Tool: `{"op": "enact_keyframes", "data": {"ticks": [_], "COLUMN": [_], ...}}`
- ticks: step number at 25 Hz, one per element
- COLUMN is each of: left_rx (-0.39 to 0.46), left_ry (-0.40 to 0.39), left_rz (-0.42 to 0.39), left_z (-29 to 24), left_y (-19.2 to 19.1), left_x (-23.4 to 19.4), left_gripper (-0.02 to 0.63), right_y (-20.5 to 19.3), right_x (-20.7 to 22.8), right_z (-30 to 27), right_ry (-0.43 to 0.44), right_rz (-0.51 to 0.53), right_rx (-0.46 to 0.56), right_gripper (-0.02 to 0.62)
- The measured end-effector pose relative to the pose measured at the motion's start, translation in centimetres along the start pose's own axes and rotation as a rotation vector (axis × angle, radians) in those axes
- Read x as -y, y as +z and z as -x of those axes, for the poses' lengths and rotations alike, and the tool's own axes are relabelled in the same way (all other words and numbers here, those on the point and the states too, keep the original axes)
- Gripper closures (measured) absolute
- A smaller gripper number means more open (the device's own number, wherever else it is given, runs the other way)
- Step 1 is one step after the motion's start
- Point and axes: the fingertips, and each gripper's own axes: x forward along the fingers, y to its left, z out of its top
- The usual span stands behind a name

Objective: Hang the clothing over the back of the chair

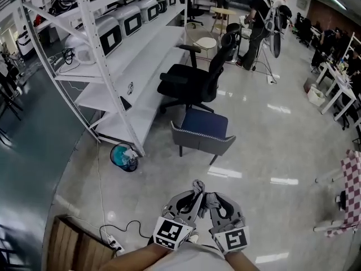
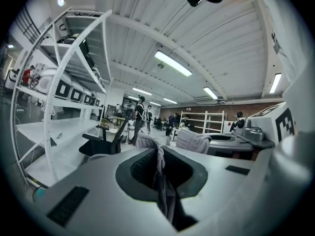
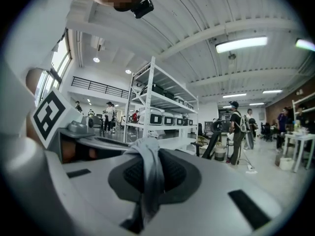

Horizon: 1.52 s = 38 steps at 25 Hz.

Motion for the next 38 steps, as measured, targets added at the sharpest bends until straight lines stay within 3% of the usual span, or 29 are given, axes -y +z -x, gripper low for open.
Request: {"op": "enact_keyframes", "data": {"ticks": [2, 11, 15, 18, 31, 38], "left_rx": [0.005, 0.005, 0.003, 0.014, 0.019, 0.008], "left_ry": [-0.019, -0.077, -0.096, -0.107, -0.049, -0.011], "left_rz": [-0.006, 0.015, 0.028, 0.032, 0.097, 0.085], "left_z": [-1.2, -5.6, -6.4, -6.7, -7.2, -10.6], "left_y": [0.6, 2.3, 2.8, 3.3, 3.7, 3.7], "left_x": [-1.4, -7.9, -10.5, -12.1, -16.8, -17.9], "left_gripper": [0.584, 0.584, 0.584, 0.584, 0.584, 0.584], "right_y": [0.0, 1.1, 0.8, 1.0, 1.6, 1.1], "right_x": [0.7, 2.3, 2.2, 2.5, 3.0, 6.5], "right_z": [-1.1, -8.9, -11.6, -13.0, -16.7, -18.7], "right_ry": [-0.022, -0.065, -0.069, -0.09, -0.072, -0.046], "right_rz": [0.007, -0.029, -0.002, 0.002, -0.002, -0.026], "right_rx": [-0.033, -0.003, -0.076, -0.058, -0.069, -0.047], "right_gripper": [0.566, 0.566, 0.566, 0.566, 0.566, 0.566]}}
